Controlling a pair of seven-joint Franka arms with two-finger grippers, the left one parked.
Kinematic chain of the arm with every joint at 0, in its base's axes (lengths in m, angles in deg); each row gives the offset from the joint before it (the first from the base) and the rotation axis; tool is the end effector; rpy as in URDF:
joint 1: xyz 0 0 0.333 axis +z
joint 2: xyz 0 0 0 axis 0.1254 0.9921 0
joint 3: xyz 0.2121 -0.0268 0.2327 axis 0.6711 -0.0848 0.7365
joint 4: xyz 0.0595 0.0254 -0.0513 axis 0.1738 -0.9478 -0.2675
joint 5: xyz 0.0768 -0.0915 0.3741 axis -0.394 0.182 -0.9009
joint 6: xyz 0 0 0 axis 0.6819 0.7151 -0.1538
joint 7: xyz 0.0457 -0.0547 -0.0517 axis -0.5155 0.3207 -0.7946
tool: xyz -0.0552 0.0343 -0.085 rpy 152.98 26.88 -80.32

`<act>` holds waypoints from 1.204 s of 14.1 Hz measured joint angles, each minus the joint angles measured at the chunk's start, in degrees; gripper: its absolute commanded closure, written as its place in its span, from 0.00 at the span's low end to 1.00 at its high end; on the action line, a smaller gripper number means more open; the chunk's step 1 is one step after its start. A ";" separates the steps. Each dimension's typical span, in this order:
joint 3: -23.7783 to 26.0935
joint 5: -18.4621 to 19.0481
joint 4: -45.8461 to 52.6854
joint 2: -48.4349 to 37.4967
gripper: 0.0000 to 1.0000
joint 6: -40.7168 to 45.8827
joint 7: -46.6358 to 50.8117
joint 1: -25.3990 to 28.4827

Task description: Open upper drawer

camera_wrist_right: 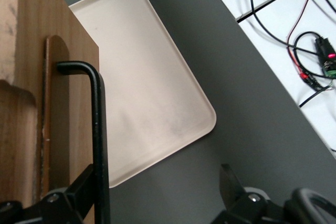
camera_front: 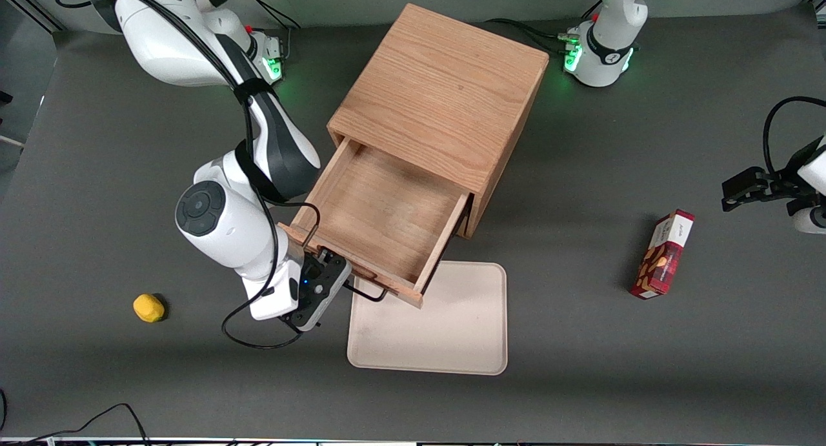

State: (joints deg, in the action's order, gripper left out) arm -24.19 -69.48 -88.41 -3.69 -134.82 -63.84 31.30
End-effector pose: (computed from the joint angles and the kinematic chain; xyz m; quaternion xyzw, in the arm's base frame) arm 0.6995 0.3121 0.4071 -0.8749 -0.4605 -0.1359 0.0641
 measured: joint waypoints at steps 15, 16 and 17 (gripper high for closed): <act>-0.26 -9.49 1.66 -8.73 0.00 19.12 16.18 -5.96; -0.24 -9.48 1.66 -10.46 0.00 21.42 18.28 -7.32; -0.23 -9.46 1.64 -12.08 0.00 23.65 19.99 -8.76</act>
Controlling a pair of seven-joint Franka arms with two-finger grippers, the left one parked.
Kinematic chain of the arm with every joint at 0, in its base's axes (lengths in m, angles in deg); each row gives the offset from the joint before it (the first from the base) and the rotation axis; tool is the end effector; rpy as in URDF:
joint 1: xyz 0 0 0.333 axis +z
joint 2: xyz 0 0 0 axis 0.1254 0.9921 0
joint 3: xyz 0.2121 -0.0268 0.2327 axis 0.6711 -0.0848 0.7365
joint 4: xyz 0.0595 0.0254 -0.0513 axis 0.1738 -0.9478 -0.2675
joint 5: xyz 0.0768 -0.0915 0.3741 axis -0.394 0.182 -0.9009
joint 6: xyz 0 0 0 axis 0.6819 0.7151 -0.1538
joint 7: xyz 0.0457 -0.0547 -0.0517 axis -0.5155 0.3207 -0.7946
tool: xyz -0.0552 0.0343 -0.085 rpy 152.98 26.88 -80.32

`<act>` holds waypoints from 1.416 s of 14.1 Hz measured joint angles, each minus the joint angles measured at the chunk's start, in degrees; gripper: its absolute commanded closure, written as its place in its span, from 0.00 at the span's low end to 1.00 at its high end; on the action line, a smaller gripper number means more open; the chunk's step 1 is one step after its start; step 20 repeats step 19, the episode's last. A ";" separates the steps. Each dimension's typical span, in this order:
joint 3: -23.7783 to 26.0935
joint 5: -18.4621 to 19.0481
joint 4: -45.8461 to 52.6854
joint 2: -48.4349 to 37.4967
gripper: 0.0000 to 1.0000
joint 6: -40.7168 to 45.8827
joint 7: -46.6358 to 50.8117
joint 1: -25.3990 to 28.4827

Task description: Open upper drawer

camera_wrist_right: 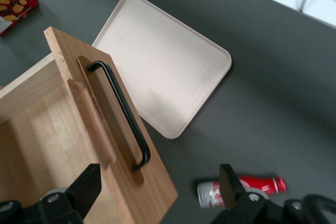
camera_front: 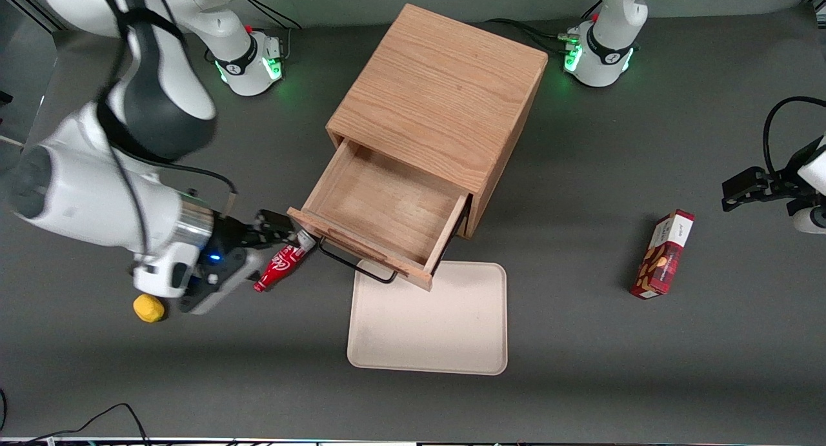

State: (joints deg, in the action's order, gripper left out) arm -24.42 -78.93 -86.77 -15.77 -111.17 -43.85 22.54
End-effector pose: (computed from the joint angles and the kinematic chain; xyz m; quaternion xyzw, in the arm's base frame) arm 0.6720 0.2062 0.5381 -0.9540 -0.2440 -0.0445 0.1684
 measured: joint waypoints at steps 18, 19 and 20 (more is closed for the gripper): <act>7.92 21.80 -18.13 -19.96 0.00 5.22 32.23 -19.23; 7.52 21.80 -18.08 -20.00 0.00 5.08 32.23 -19.49; 7.52 21.80 -18.08 -20.00 0.00 5.08 32.23 -19.49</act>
